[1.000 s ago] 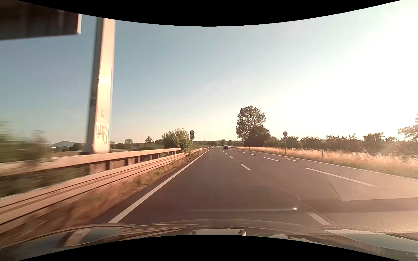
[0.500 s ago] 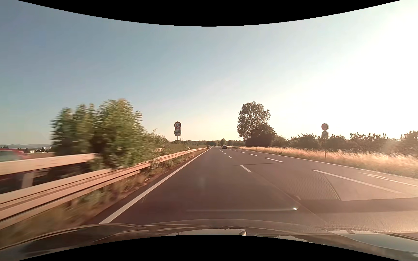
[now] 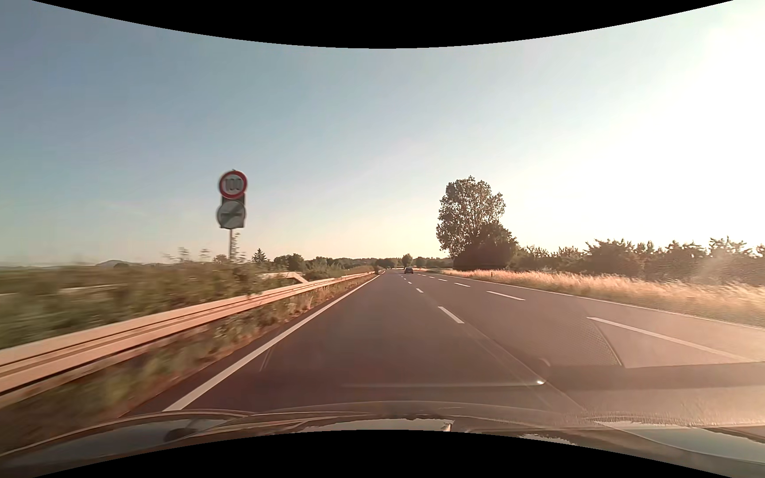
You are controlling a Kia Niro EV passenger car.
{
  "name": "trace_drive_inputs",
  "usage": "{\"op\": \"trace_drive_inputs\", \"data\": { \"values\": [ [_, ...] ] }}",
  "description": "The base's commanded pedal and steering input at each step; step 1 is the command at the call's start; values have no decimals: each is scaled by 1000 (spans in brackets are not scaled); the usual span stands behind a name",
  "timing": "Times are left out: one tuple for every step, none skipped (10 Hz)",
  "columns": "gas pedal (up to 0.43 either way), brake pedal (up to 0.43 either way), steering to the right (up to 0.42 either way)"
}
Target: Follow the waypoints while adhering to traffic rules and regulations
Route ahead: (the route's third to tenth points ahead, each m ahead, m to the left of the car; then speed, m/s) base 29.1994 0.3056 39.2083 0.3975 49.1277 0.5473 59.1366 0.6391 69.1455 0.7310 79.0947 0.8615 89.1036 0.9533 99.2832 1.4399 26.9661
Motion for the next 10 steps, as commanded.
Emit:
{"op": "trace_drive_inputs", "data": {
  "values": [
    [209, 0, 3],
    [209, 0, 3],
    [197, 0, 3],
    [189, 0, 3],
    [177, 0, 3],
    [177, 0, 3],
    [177, 0, 3],
    [177, 0, 3],
    [177, 0, 3],
    [177, 0, 2]
  ]
}}
